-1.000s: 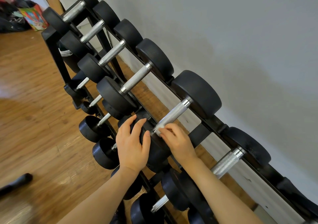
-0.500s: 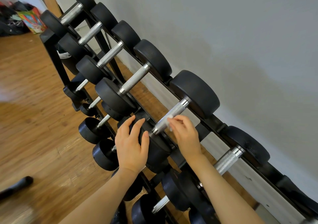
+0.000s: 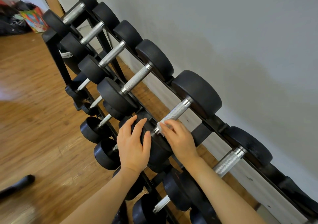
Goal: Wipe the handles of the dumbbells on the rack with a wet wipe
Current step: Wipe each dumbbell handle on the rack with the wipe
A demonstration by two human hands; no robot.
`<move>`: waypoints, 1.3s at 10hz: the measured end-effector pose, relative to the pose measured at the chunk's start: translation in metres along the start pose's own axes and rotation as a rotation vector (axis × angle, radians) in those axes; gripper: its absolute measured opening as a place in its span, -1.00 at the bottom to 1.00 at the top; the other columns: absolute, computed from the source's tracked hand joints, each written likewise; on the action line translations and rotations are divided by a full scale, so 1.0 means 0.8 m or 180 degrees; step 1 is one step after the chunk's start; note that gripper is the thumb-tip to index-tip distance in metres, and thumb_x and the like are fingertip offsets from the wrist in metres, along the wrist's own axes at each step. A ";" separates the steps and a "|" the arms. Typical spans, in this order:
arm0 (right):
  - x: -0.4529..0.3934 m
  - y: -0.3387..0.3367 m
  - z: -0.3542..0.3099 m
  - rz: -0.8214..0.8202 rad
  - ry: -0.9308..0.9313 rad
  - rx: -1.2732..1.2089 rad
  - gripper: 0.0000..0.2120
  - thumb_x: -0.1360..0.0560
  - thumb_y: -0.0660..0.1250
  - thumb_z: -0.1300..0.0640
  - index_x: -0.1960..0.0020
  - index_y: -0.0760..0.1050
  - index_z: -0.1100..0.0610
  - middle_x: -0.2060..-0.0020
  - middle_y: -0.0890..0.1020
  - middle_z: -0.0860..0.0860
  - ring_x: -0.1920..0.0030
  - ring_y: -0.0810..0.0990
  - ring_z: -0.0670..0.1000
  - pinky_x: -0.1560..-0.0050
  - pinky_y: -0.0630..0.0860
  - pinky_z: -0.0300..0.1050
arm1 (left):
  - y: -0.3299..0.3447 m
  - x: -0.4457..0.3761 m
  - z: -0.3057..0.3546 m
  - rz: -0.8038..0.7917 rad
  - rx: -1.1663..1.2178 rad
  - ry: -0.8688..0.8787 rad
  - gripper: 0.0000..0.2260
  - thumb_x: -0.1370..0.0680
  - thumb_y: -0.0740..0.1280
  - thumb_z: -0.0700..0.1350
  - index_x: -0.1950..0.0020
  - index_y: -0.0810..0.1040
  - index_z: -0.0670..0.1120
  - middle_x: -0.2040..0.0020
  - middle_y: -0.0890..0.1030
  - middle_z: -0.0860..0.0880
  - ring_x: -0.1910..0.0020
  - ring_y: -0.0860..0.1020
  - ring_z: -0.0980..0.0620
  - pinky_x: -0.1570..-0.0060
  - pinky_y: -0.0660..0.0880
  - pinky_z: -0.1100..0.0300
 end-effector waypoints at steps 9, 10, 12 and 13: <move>-0.028 -0.012 -0.025 0.0128 -0.1139 0.0608 -0.75 -0.48 0.45 0.17 -0.14 0.59 0.20 -0.06 0.61 0.08 0.03 0.63 0.03 0.15 0.62 -0.08 | 0.001 0.001 -0.004 0.0010 -0.0008 -0.0020 -0.58 -0.58 0.14 0.09 -0.36 0.52 -0.03 -0.38 0.45 -0.07 -0.36 0.39 -0.08 -0.31 0.33 -0.08; -0.035 -0.039 -0.011 0.0548 -0.0909 0.0594 -0.80 -0.54 0.34 0.13 -0.12 0.60 0.18 -0.04 0.61 0.07 0.03 0.62 0.01 0.10 0.61 -0.12 | 0.001 0.000 -0.003 0.0006 -0.0023 -0.0011 -0.59 -0.58 0.13 0.09 -0.36 0.52 -0.02 -0.38 0.45 -0.06 -0.36 0.38 -0.07 -0.31 0.28 -0.01; -0.015 0.001 -0.033 0.0087 -0.1236 0.0541 -0.76 -0.51 0.37 0.19 -0.16 0.59 0.21 -0.05 0.64 0.09 -0.02 0.63 0.06 0.08 0.63 -0.02 | 0.001 0.001 -0.004 0.0010 -0.0043 0.0003 -0.58 -0.58 0.13 0.09 -0.35 0.52 -0.04 -0.38 0.45 -0.07 -0.37 0.39 -0.08 -0.32 0.31 -0.05; -0.023 -0.027 -0.014 0.0380 -0.0992 0.0591 -0.74 -0.52 0.34 0.19 -0.19 0.57 0.23 -0.08 0.62 0.13 -0.06 0.62 0.10 0.04 0.63 0.02 | 0.001 0.000 -0.003 0.0014 -0.0025 0.0015 -0.59 -0.58 0.14 0.08 -0.34 0.53 -0.04 -0.38 0.46 -0.08 -0.36 0.39 -0.09 -0.32 0.29 -0.03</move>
Point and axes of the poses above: each hand's wrist, its own x-axis away from the middle knuckle, its own y-axis out of the palm, z = x × y, the point moved 10 cm from there along -x, towards the middle knuckle
